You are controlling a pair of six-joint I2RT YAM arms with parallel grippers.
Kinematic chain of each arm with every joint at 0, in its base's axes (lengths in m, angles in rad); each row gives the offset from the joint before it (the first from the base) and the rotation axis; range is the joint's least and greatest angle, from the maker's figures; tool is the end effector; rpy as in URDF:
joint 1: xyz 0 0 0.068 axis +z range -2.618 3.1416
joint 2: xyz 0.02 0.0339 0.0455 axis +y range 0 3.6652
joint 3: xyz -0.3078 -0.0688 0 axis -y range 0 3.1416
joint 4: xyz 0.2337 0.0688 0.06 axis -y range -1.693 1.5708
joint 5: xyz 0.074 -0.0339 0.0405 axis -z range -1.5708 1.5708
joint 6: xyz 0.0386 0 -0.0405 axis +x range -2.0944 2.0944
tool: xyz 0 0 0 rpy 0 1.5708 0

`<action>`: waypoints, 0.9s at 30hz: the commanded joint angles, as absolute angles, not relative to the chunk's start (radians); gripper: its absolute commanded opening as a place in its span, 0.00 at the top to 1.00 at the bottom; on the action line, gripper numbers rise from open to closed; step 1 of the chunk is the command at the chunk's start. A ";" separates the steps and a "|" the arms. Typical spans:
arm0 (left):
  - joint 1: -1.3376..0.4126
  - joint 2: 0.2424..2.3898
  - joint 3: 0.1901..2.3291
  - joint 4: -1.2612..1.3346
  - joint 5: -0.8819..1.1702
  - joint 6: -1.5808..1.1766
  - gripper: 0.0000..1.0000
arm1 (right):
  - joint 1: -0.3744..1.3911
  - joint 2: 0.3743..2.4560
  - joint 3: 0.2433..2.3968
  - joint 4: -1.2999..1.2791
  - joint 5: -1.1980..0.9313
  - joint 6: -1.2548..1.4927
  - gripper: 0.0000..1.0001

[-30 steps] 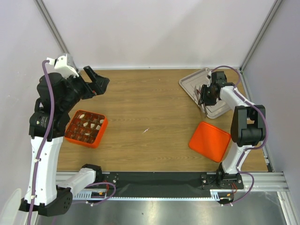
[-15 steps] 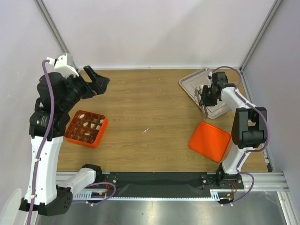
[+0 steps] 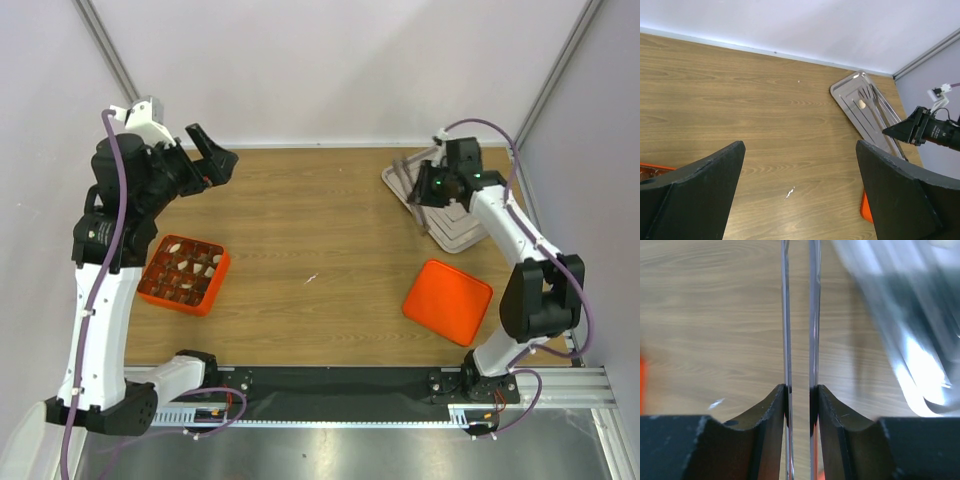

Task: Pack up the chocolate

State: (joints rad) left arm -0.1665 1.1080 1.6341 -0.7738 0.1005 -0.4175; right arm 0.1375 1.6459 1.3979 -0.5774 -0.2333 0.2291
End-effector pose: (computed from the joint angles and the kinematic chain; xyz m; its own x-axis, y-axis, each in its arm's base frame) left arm 0.1606 -0.0309 0.5306 -0.3268 -0.3542 -0.8762 0.1404 0.8987 -0.4156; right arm 0.3554 0.0582 0.3393 -0.7744 0.1159 -0.6220 -0.1158 0.9405 0.3195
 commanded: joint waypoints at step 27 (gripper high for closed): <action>-0.160 0.954 1.641 -0.824 0.282 -0.402 0.00 | 1.149 2.304 2.141 -0.367 -0.251 0.345 0.69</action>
State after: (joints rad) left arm -0.1669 0.9646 1.6581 -0.8555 0.2394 -0.4091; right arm 1.1534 2.2902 2.0613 -0.3943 -0.1993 0.3500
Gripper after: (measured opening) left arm 0.996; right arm 0.347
